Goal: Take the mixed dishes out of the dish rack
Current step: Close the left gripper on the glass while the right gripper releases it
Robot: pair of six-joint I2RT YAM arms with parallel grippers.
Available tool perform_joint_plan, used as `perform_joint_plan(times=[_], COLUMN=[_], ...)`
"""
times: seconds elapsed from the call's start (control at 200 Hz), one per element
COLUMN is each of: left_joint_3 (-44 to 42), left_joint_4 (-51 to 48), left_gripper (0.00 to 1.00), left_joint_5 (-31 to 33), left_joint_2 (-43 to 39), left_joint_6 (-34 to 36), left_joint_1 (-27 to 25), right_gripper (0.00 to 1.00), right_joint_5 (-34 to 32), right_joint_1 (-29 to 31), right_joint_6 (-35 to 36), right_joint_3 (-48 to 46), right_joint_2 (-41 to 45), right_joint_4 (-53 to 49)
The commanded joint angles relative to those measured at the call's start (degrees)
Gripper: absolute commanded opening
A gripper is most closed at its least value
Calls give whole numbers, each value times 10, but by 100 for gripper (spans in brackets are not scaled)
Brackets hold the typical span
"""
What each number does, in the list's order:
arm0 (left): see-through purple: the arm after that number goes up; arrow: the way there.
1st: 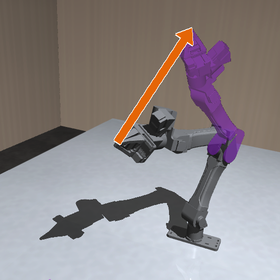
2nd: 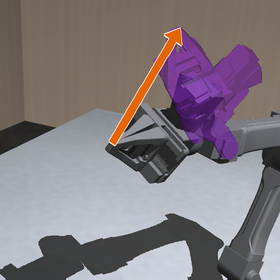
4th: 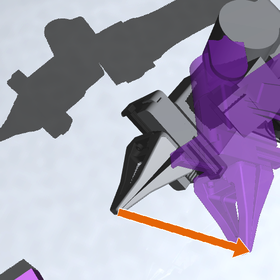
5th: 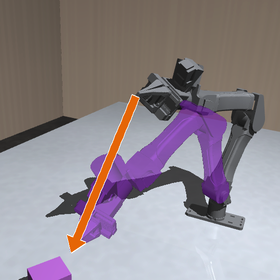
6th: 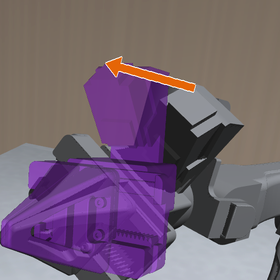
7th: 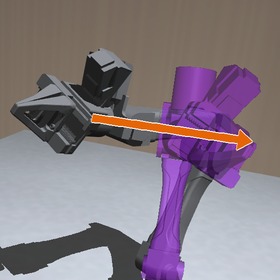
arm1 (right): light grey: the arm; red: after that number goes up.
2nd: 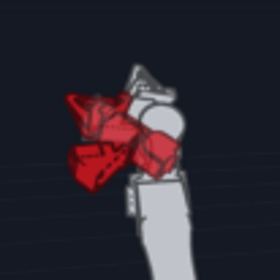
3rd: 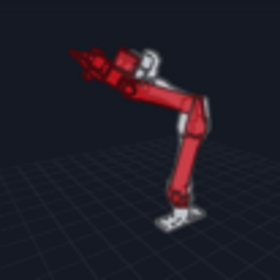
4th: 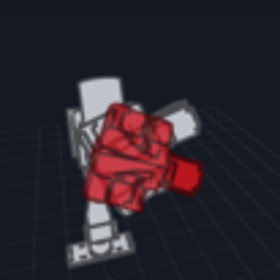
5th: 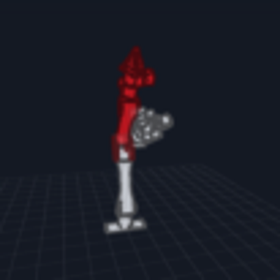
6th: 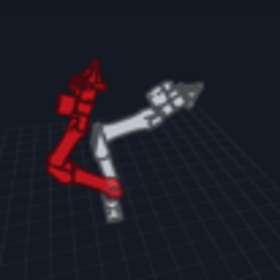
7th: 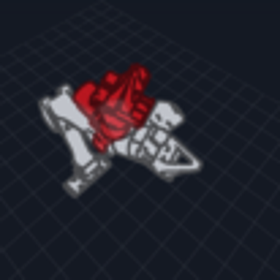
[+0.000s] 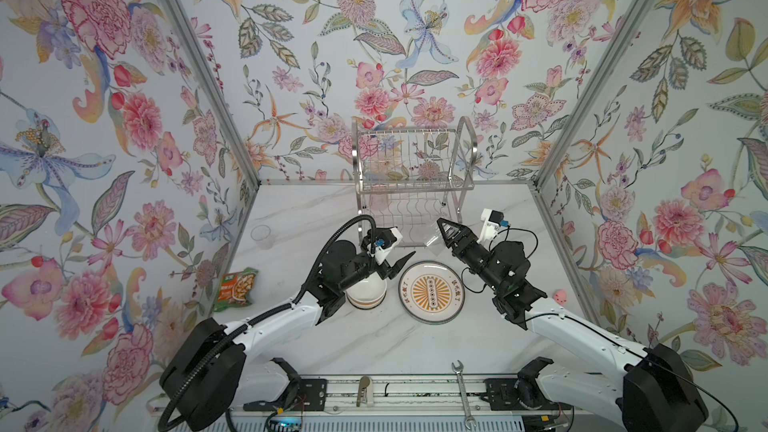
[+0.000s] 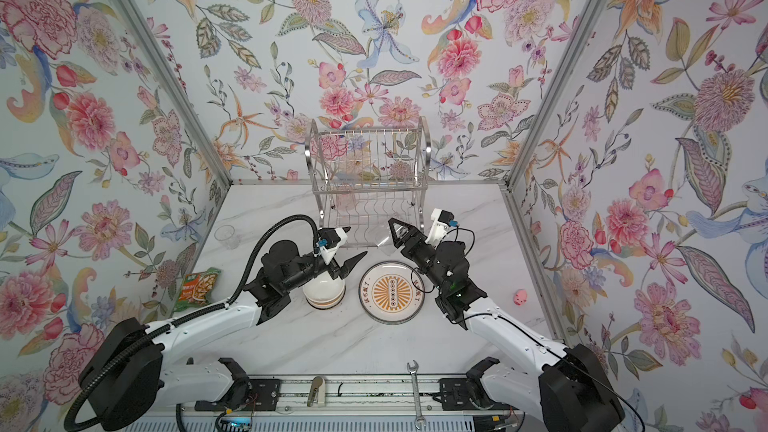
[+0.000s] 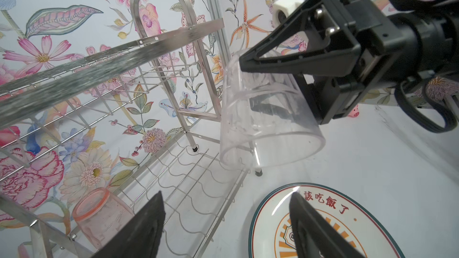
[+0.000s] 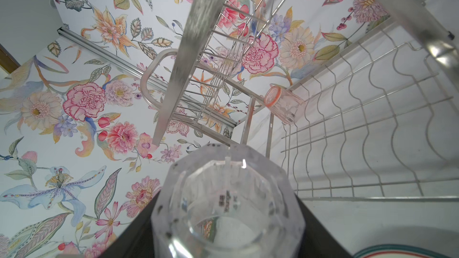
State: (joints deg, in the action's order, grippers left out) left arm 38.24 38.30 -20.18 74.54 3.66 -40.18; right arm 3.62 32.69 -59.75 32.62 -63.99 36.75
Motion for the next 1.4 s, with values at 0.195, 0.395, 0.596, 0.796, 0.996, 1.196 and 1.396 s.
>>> perform_joint_plan(times=[0.195, 0.395, 0.596, 0.796, 0.996, 1.196, 1.396], left_joint_3=[52, 63, 95, 118, 117, 131, 133], left_joint_4=[94, 158, 176, 190, 198, 164, 159], left_gripper=[72, 61, 51, 39, 28, 15, 0], left_joint_5=[-3, 9, 16, 3, 7, 17, 28], left_joint_2=[76, 125, 173, 198, 200, 196, 189], left_joint_6=[-20, -51, -51, -64, -76, -63, -61], left_joint_1=[-32, -41, -56, -60, -60, -69, -75], right_gripper=[0, 0, 0, 0, 0, 0, 24], right_joint_5=[5, 0, -10, -8, -11, 4, 11], right_joint_1=[-4, -3, -5, -10, -13, -20, -23], right_joint_6=[-49, -53, -57, -59, -60, -66, -58], right_joint_3=[-5, -15, -34, -40, -52, -56, -59], right_joint_2=[15, 34, 56, 69, 79, 76, 68], right_joint_4=[29, 18, 14, 5, 6, 9, 30])
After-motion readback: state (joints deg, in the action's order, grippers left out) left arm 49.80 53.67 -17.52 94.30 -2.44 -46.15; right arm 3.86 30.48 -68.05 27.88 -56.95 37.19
